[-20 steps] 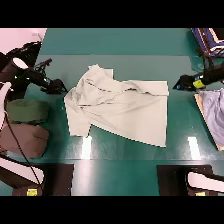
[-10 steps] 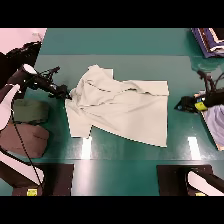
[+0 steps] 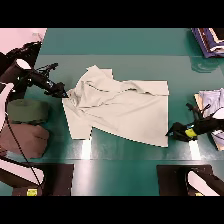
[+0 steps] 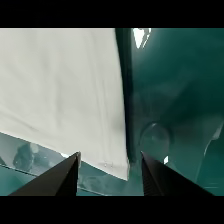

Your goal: Fold the shirts.

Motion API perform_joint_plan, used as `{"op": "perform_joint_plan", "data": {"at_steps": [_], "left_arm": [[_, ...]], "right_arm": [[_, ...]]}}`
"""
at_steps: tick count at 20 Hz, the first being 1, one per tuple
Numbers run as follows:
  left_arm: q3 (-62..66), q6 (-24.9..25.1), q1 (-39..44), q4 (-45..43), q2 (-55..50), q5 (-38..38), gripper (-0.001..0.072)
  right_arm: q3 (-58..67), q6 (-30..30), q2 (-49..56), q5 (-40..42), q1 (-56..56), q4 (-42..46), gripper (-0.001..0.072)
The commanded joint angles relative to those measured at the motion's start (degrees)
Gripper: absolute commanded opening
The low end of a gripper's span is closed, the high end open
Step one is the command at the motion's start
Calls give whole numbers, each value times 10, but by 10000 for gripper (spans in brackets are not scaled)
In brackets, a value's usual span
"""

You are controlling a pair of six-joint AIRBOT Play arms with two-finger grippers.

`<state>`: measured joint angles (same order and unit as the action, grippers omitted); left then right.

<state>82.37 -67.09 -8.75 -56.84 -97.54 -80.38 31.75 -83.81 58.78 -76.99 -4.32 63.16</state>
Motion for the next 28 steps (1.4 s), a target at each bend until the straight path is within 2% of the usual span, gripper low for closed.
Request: {"op": "perform_joint_plan", "data": {"at_steps": [1,7,8,10,11,16,19,22,25,28], "left_arm": [[1,0,0,0,8,-11,24],[1,0,0,1,9,-12,24],[1,0,0,0,9,-13,24],[2,0,0,1,16,-10,24],[2,0,-1,0,26,-7,24],[7,-7,-1,5,132,4,24],[62,-38,-1,6,222,5,24],[166,-74,-1,25,306,44,25],[290,-86,0,44,384,100,24],[388,-105,0,43,448,142,24]], "right_arm": [[-50,-23,-2,37,31,-16,428],[-63,-42,-2,51,40,-17,426],[-63,-42,-2,50,40,-19,368],[-60,-38,-2,50,40,-21,93],[-52,-30,-3,50,40,-22,13],[98,-21,-60,73,39,-58,12],[268,-18,-117,140,38,-60,12],[450,21,-136,180,38,-59,12],[617,29,-136,180,38,-12,12],[734,29,-136,150,38,56,12]]}}
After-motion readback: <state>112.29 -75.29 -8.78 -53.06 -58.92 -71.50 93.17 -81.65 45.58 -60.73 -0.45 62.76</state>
